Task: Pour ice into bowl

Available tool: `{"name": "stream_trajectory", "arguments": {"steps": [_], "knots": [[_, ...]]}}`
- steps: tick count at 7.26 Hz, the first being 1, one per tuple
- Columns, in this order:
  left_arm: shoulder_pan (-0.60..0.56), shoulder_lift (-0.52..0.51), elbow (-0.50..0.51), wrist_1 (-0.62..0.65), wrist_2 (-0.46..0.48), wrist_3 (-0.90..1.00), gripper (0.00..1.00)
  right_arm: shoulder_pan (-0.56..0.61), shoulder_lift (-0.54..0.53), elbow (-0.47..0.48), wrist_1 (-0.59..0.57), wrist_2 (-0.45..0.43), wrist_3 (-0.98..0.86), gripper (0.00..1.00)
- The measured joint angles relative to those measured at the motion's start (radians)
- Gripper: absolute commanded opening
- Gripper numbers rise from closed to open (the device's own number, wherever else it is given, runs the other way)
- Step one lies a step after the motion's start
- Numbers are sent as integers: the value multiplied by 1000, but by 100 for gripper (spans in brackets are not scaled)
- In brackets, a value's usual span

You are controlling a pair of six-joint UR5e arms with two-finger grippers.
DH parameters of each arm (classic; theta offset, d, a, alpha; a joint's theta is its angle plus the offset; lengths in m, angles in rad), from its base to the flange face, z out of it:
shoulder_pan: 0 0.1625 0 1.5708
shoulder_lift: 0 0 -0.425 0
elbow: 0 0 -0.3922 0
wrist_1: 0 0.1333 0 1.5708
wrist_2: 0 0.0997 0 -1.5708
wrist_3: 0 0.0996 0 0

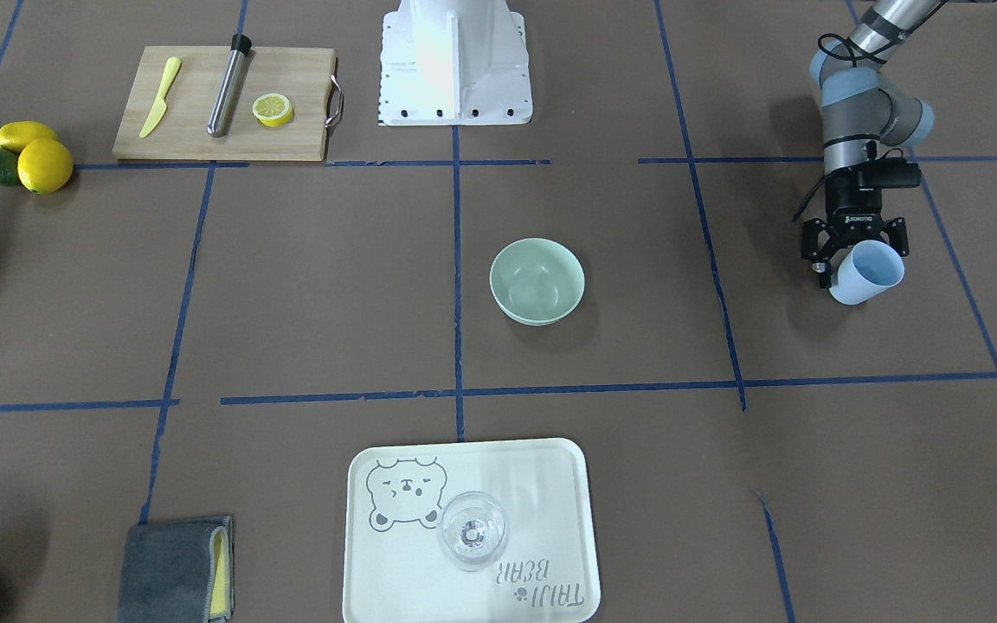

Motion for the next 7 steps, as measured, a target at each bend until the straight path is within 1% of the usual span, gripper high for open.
{"name": "stream_trajectory", "arguments": {"steps": [1,2,3,4,5,6,7], "knots": [[-7,-14,12,0,-6,-1,97,0,2,0,0,0,0,100],[-22,-19,17,0,-16,-1,86,0,3,0,0,0,0,100],[-35,-21,19,-1,-22,-3,68,0,4,1,0,0,0,100],[-43,-22,19,-3,-24,-6,35,0,4,1,0,0,1,100],[-47,-24,19,-6,-25,-9,6,0,5,1,0,0,2,100],[-49,-27,15,-10,-24,-10,0,0,5,2,0,0,3,100],[-50,-29,9,-23,-25,-9,0,0,6,3,0,0,4,100]]}}
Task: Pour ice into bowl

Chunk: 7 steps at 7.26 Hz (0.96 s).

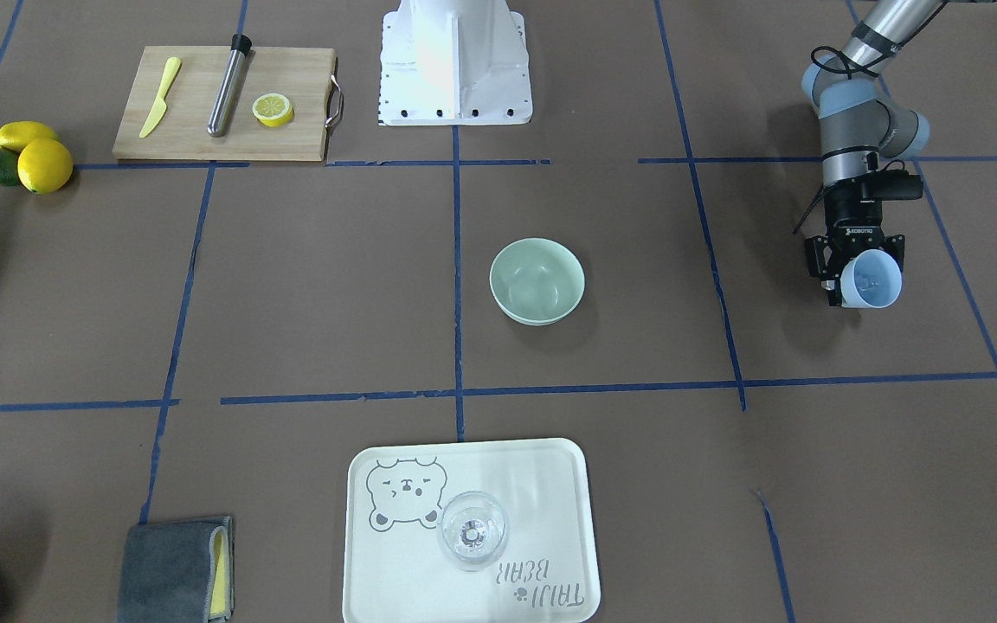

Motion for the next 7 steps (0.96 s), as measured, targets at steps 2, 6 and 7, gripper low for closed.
{"name": "stream_trajectory", "arguments": {"steps": [2,6,7], "knots": [[-5,4,-34,-51,-60,35,0,0,0,1,0,0,1,100],[-78,-45,-123,-63,-158,502,0,1,-1,-2,0,-1,1,100],[-99,-78,-144,-58,-192,567,0,1,-2,-3,0,-1,3,100]]}}
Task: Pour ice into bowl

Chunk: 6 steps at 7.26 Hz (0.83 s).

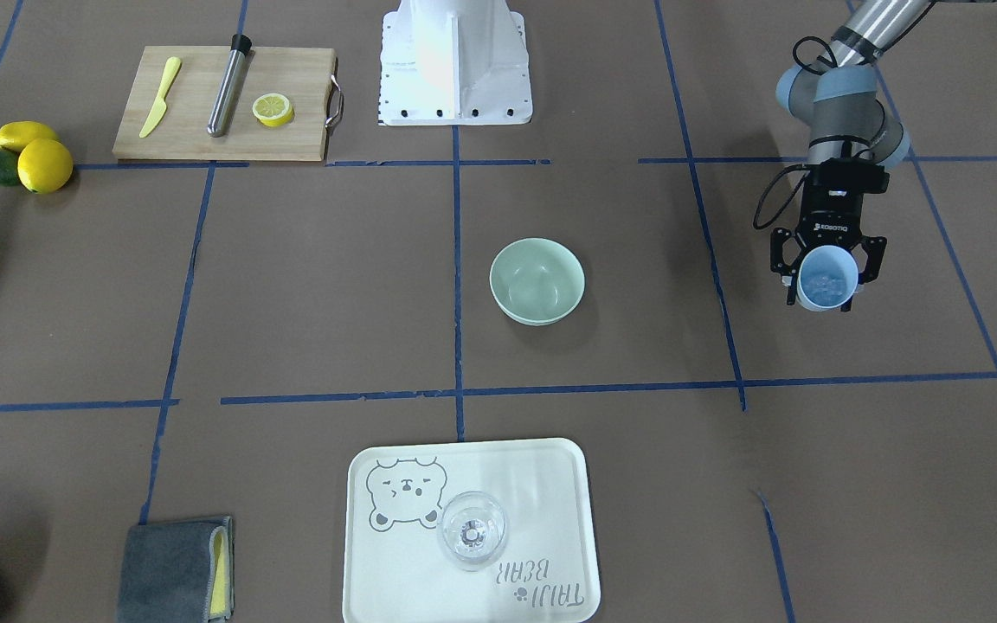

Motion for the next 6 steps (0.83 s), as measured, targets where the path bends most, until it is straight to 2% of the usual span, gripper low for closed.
{"name": "stream_trajectory", "arguments": {"steps": [1,3,6], "knots": [[-10,-35,-16,10,-31,54,7,2,-1,0,0,0,1,100],[-16,-119,-36,38,-74,232,0,6,-3,0,0,0,5,100],[-11,-248,-63,228,-80,460,0,10,-5,-2,0,-1,6,100]]}}
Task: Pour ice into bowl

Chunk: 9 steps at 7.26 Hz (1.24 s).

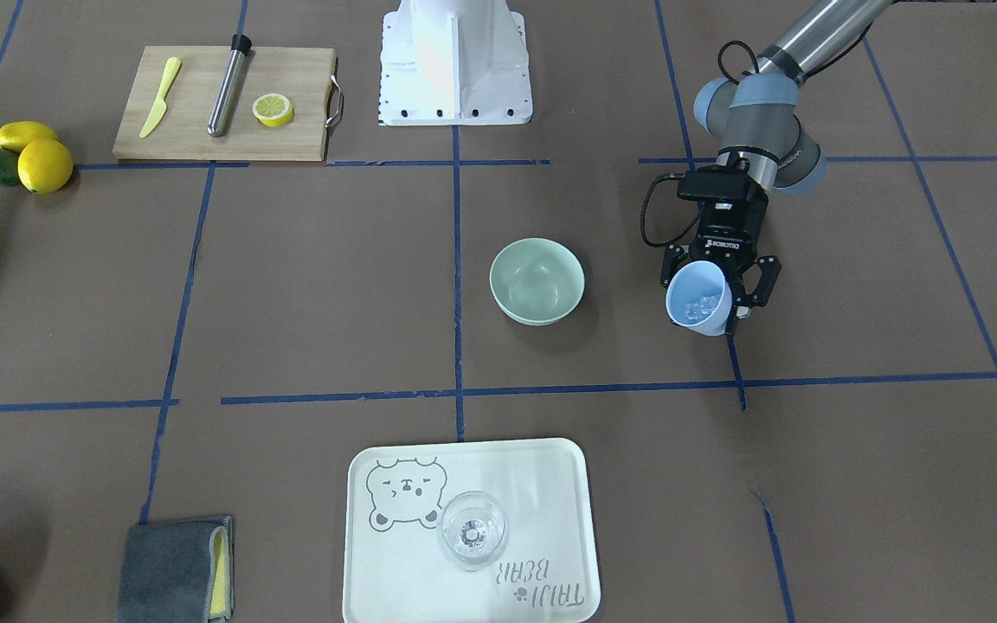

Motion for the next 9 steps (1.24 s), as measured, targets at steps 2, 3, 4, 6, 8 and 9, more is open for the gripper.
{"name": "stream_trajectory", "arguments": {"steps": [2,3,4,6,8,9], "knots": [[7,-38,-16,43,0,220,0,9,-2,-1,0,0,0,100],[18,-49,-13,48,2,267,0,11,-3,-2,-1,-1,1,100],[46,-57,-8,52,5,291,0,12,-4,-3,-1,-2,2,100],[108,-71,-11,58,26,415,0,14,-6,-5,-2,-2,6,100],[126,-95,-16,59,61,629,0,16,-7,-6,-2,-2,13,100],[128,-106,-16,61,66,723,0,18,-8,-6,-2,-2,14,100]]}}
